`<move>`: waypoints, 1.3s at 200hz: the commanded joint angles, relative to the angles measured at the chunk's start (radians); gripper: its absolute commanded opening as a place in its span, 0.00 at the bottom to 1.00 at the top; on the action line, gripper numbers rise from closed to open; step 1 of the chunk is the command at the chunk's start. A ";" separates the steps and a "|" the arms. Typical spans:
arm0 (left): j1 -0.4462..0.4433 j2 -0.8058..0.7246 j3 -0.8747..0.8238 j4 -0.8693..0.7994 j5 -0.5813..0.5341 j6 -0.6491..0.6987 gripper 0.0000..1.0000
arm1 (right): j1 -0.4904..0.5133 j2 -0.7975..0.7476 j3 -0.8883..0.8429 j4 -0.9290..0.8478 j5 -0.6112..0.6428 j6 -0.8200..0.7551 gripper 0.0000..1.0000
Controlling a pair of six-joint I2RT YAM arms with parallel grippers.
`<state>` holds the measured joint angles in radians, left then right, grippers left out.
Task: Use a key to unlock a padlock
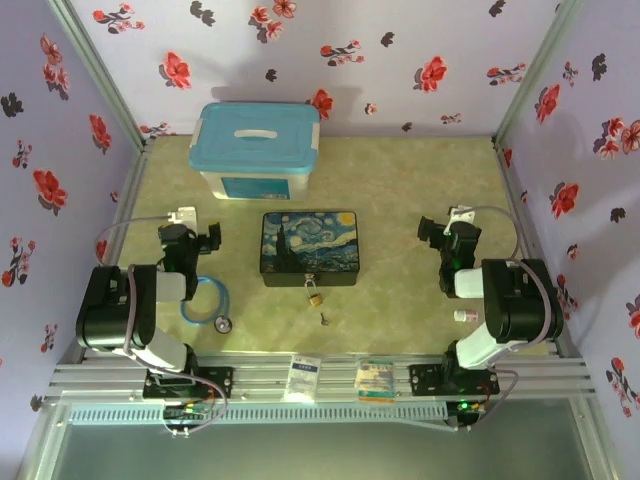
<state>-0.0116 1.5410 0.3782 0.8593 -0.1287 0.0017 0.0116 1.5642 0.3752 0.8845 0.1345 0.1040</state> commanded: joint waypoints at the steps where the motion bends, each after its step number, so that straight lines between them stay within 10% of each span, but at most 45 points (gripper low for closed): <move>1: 0.010 0.003 0.021 0.017 0.019 -0.014 1.00 | 0.004 -0.005 0.019 -0.007 0.023 -0.018 0.99; 216: 0.012 -0.053 0.025 -0.035 -0.002 -0.024 1.00 | -0.008 -0.030 0.003 0.002 0.025 -0.003 0.99; 260: 0.002 -0.262 0.111 -0.358 -0.078 -0.112 1.00 | 0.040 -0.296 0.089 -0.412 0.077 0.049 0.99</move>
<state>-0.0086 1.3804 0.4381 0.6544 -0.1371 -0.0269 0.0288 1.4029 0.3820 0.7383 0.1688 0.1059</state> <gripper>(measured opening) 0.997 0.993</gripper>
